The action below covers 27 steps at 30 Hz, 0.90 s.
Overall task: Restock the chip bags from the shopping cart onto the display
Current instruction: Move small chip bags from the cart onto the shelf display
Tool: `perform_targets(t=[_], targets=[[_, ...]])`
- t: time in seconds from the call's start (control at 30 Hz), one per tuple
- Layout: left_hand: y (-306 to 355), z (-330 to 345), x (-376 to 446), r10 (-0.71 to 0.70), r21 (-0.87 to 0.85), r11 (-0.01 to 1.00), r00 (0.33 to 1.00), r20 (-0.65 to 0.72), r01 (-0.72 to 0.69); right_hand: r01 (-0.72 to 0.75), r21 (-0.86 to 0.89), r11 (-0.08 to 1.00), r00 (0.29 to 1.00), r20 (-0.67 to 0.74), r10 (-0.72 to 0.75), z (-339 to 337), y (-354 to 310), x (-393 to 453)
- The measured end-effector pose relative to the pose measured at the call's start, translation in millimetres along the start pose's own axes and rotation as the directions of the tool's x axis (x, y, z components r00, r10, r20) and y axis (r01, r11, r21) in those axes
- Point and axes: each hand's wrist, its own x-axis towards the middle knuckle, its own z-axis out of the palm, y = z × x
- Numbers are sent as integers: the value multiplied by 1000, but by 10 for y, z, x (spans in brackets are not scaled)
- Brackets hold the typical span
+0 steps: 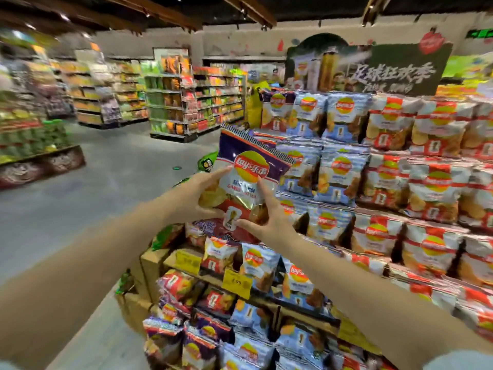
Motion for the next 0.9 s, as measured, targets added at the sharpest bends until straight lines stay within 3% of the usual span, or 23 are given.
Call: perform_targets(t=[0.23, 0.37, 0.63, 0.9], targets=[[-1311, -168, 221, -92, 117, 989, 995, 26, 88, -57, -12, 998, 993, 98, 58, 910, 240, 797], [-2119, -113, 509, -85, 128, 989, 994, 64, 76, -164, -109, 980, 978, 110, 176, 1503, 498, 1281], [-3427, 577, 808, -94, -4, 995, 955, 280, 99, -422, -342, 840, 888, 32, 460, 2508, 1175, 1790], [-4130, 991, 912, -93, -31, 993, 919, 382, 114, -539, -352, 766, 793, 96, 602, 3006, 1669, 2029]])
